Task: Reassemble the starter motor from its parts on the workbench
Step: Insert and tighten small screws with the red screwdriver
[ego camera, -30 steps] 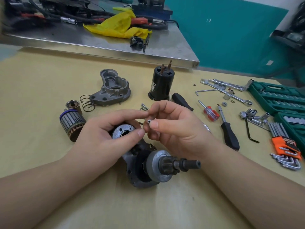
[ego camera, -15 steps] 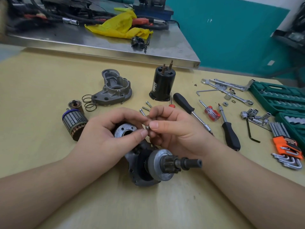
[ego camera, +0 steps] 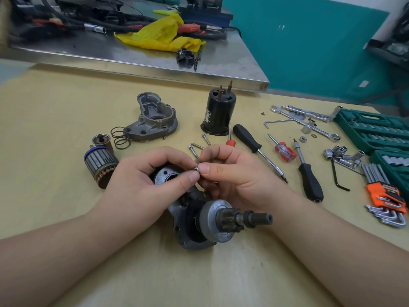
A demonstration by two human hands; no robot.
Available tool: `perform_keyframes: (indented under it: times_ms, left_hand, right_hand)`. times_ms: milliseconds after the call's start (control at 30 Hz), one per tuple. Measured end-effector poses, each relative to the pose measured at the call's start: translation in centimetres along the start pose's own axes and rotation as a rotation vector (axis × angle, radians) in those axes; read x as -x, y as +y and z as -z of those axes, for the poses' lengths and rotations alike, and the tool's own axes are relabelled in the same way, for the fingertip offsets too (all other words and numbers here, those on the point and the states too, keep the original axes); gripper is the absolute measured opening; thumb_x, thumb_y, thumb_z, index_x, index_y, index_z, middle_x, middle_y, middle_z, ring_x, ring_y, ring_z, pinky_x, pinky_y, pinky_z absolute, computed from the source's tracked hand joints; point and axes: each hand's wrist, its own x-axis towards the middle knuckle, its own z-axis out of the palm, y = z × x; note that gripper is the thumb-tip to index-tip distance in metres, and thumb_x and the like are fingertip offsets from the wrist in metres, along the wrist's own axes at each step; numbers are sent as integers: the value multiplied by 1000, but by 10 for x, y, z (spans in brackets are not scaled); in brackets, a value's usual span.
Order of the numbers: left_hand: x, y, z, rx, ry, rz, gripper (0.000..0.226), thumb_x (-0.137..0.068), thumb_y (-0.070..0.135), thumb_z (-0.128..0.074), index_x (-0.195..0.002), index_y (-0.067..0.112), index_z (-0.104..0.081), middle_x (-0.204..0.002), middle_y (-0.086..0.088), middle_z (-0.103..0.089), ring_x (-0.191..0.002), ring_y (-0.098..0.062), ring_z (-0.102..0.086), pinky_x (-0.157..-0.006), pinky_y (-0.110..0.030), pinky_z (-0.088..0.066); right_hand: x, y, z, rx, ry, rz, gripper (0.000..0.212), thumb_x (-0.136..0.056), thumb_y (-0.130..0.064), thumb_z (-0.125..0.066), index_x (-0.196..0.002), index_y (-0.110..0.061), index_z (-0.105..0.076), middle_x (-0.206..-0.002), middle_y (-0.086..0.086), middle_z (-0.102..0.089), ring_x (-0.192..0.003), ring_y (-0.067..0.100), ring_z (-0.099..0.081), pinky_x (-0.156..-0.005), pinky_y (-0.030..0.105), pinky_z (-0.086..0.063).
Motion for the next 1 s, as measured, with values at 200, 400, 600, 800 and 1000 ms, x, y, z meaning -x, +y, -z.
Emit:
perform_keyframes:
  times_ms: [200,400,600,800,1000]
  left_hand:
    - [1,-2,1,-5,10,-18,11,-81,42,-81,-91,36,-80,-90,7,-80,-83,-8,-75,-74,-15,-56]
    - [0,-2,1,-2,2,-30,10,-83,42,-78,-93,38,-80,-92,8,-81,-86,-8,-76,-75,-14,-56]
    - [0,-3,0,-9,11,-28,11,-83,42,-77,-92,37,-81,-91,8,-81,-87,-9,-76,-76,-14,-56]
    - [0,-2,0,-23,6,-38,11,-84,42,-76,-93,40,-81,-92,11,-80,-87,-6,-75,-75,-12,-54]
    - [0,-2,0,-39,7,-49,11,-84,40,-77,-94,36,-81,-92,9,-81,-87,-8,-76,-75,-12,-55]
  right_hand:
    - [1,2,1,114,3,12,6,-86,-18,-76,-80,-20,-78,-71,-1,-63,-63,13,-56,-57,25,-39]
    - [2,-3,2,226,7,25,10,-85,-23,-75,-79,-20,-81,-69,2,-65,-63,16,-53,-60,31,-36]
    - [3,-7,4,302,7,35,7,-83,-26,-77,-80,-22,-82,-73,3,-68,-65,17,-55,-63,33,-38]
    - [2,-5,5,394,10,81,9,-73,-35,-84,-79,-28,-82,-69,-4,-67,-61,11,-56,-58,26,-43]
    - [2,-5,8,348,-17,51,20,-75,-42,-79,-84,-23,-83,-72,-1,-68,-65,14,-56,-62,31,-39]
